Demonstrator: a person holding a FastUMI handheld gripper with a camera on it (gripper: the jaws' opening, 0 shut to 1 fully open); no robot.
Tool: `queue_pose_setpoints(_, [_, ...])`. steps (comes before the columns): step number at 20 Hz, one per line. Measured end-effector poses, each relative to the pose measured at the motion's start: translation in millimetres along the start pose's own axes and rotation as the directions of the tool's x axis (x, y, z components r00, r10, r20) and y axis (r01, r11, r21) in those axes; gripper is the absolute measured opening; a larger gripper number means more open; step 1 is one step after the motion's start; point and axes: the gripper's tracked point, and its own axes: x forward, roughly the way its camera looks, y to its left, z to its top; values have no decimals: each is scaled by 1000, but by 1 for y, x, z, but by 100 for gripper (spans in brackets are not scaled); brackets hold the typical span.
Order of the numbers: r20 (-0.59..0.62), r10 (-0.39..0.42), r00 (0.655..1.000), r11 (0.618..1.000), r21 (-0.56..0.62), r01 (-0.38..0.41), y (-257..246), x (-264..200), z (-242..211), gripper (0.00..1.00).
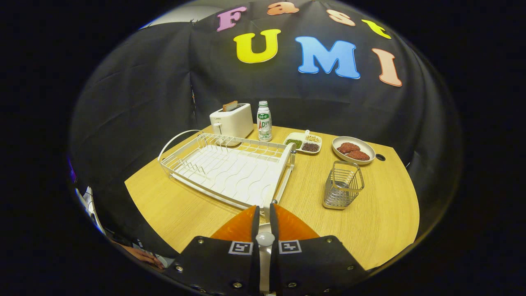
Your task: Take the plate from the dish rack, then take the spoon from the basket and place it into the plate.
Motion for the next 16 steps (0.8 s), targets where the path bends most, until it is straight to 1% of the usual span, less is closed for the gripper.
queue_pose_setpoints(2, [-12, 34, 999, 999, 11, -34, 7, 4, -3, 12])
queue_pose_setpoints(3, [-22, 21, 1000, 1000, 12, -21, 3, 6, -5, 14])
queue_pose_setpoints(4, [-38, 12, 999, 1000, 8, -12, -2, 1, -4, 19])
queue_pose_setpoints(5, [-43, 17, 999, 1000, 8, -17, -2, 6, -8, 28])
queue_pose_setpoints(6, [-35, 18, 999, 1000, 12, -17, -4, 5, -5, 59])
queue_pose_setpoints(7, [-26, 14, 1000, 1000, 15, -13, -9, 2, -2, 71])
queue_pose_setpoints(8, [-17, -1, 1000, 1000, 16, 1, -15, -2, 1, 78])
queue_pose_setpoints(12, [55, -85, 995, 995, 53, 82, -47, -20, 20, 78])
queue_pose_setpoints(16, [139, -197, 970, 976, 116, 182, -89, -48, 41, 78])
